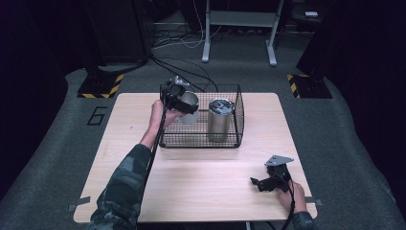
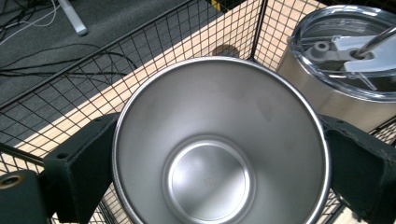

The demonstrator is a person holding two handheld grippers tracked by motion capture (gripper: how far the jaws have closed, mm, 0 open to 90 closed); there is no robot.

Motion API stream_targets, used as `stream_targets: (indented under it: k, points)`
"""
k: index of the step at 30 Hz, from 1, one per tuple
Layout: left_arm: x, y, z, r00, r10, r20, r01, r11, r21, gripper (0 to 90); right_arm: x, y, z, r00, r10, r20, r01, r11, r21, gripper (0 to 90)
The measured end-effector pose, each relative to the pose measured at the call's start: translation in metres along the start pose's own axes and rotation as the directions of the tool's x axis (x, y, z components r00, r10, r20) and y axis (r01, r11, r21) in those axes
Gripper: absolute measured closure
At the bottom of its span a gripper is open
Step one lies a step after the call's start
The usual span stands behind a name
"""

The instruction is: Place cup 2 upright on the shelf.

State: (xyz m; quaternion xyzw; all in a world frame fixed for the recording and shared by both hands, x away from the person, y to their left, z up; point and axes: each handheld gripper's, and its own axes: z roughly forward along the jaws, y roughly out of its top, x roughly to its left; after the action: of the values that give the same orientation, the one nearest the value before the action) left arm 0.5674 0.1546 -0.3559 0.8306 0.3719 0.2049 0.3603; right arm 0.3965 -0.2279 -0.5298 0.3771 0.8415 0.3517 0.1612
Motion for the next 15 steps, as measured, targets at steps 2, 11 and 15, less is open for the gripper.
stream_targets:
  k: [2,11,15]
  points:
    - [0.000,0.000,0.002,1.0000,-0.001,-0.003,0.002,1.0000,0.008,5.8,0.000,0.000,0.000,1.0000,-0.002,-0.002,0.002,1.000,0.001,0.0]
    - [0.004,-0.002,0.012,0.9999,-0.011,-0.008,0.011,0.9997,0.024,5.9,0.000,0.000,0.000,1.0000,-0.001,-0.003,0.001,1.000,0.005,0.0]
    - [0.005,-0.003,0.015,0.9999,-0.011,-0.008,0.011,0.9994,0.034,5.9,0.000,0.000,0.000,1.0000,-0.003,-0.002,0.003,1.000,0.003,0.0]
